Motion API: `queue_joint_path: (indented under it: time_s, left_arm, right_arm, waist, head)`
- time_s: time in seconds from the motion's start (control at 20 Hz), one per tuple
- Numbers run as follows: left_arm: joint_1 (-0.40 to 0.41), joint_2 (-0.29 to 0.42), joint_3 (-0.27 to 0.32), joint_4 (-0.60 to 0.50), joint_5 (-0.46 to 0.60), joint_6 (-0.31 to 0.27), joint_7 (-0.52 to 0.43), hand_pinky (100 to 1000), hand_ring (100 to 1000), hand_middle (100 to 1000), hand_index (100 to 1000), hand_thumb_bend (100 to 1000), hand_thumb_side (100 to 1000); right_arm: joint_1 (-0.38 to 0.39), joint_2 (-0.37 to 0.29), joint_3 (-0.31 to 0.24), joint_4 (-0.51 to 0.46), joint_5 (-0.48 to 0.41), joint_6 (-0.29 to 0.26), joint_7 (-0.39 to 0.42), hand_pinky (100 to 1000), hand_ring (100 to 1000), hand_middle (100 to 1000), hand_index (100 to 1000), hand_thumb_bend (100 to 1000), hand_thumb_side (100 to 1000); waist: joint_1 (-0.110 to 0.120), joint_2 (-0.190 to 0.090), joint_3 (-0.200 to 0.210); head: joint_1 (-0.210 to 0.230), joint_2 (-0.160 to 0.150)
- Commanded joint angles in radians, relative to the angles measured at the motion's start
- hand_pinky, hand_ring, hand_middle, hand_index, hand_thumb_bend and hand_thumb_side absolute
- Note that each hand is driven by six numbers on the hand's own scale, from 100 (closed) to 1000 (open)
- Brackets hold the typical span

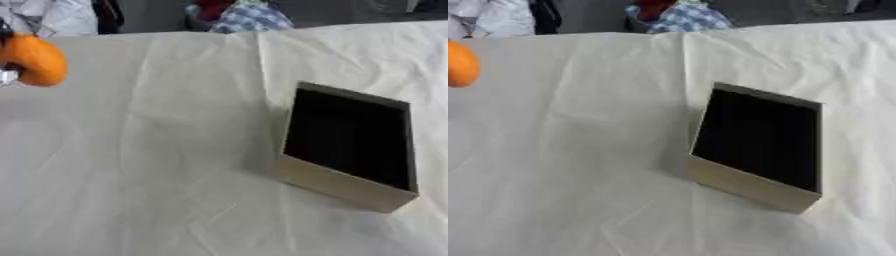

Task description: Pick up objects on the table and place them in the box.

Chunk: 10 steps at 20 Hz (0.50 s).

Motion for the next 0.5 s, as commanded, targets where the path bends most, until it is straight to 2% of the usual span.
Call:
queue_joint_path:
  time_s: [0.05, 0.5]
  left_arm:
    - [-0.078, -0.01, -0.028, -0.033, 0.0, -0.007, -0.029, 387, 538, 503, 529, 152, 100]
    - [-0.318, -0.189, -0.148, -0.027, -0.007, -0.05, -0.125, 389, 537, 503, 529, 126, 100]
  right_arm:
    - [-0.007, -0.015, 0.001, -0.018, -0.001, -0.002, 0.005, 587, 687, 575, 776, 100, 807]
    - [-0.009, -0.006, 0.007, -0.018, -0.006, -0.004, 0.011, 587, 687, 575, 776, 100, 806]
  waist:
    - [0.001, -0.021, 0.0]
    - [0.001, -0.027, -0.008]
  head:
    - [0.005, 0.006]
    - [0.012, 0.01]
